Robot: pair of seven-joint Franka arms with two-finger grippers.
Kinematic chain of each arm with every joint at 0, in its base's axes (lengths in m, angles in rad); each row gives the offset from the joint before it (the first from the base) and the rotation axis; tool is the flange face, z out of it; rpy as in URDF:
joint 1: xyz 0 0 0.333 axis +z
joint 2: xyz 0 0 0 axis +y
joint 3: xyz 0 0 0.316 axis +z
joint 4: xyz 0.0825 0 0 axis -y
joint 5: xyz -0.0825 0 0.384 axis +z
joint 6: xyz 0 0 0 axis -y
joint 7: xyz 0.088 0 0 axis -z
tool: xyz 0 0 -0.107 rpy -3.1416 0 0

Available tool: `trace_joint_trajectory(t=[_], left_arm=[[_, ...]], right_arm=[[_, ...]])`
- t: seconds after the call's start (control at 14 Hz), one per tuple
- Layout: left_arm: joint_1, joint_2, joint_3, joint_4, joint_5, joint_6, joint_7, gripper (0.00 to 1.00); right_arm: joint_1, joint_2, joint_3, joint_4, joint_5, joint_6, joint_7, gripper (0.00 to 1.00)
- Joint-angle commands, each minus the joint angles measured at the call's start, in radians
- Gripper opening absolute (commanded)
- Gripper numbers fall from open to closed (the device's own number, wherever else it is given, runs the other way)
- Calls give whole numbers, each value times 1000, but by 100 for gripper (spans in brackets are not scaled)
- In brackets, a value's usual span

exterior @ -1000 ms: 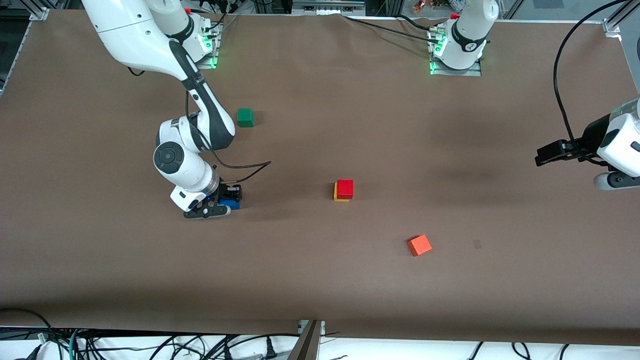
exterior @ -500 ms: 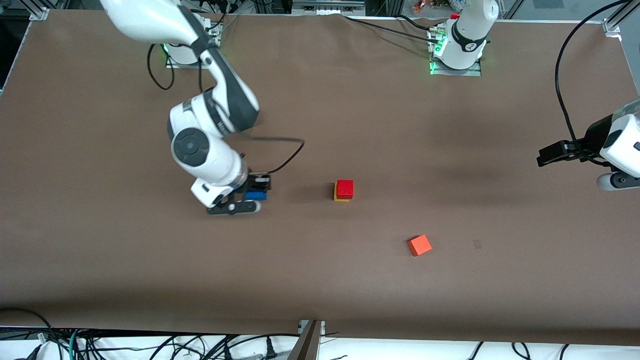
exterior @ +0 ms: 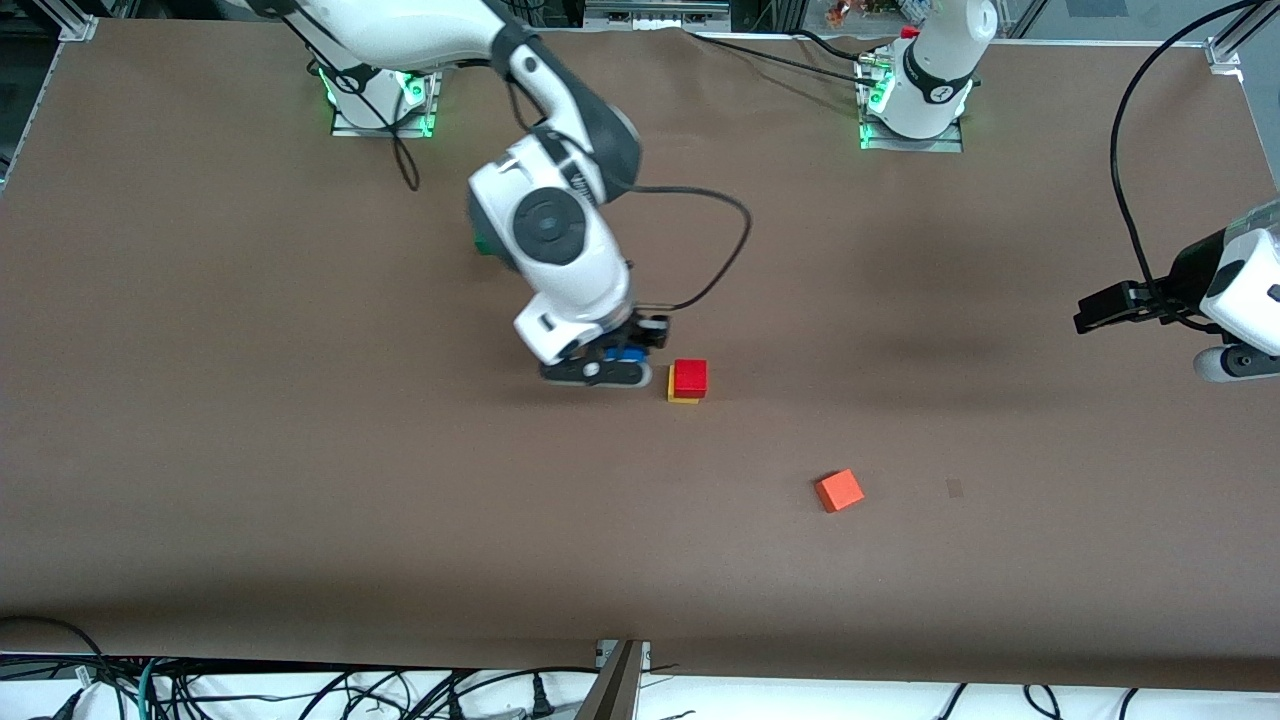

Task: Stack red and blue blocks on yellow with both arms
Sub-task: 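Carry the blue cube with the right gripper above the red cube, then lower the blue cube onto the red cube and open the right gripper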

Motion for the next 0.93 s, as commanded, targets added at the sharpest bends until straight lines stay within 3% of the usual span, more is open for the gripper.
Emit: trace_joint_trajectory(t=[0.0, 0.14, 0.29, 0.86], left_arm=[[5, 2, 3, 8, -16, 6, 12, 100], [4, 2, 3, 8, -18, 6, 7, 100], [4, 2, 3, 8, -18, 6, 7, 100], [5, 2, 5, 8, -19, 6, 7, 100]], right_arm=[[49, 86, -14, 122, 6, 28, 93, 47], [87, 106, -17, 122, -14, 69, 133, 48], [123, 122, -22, 120, -95, 86, 167, 48], [115, 153, -23, 119, -178, 141, 148, 51]])
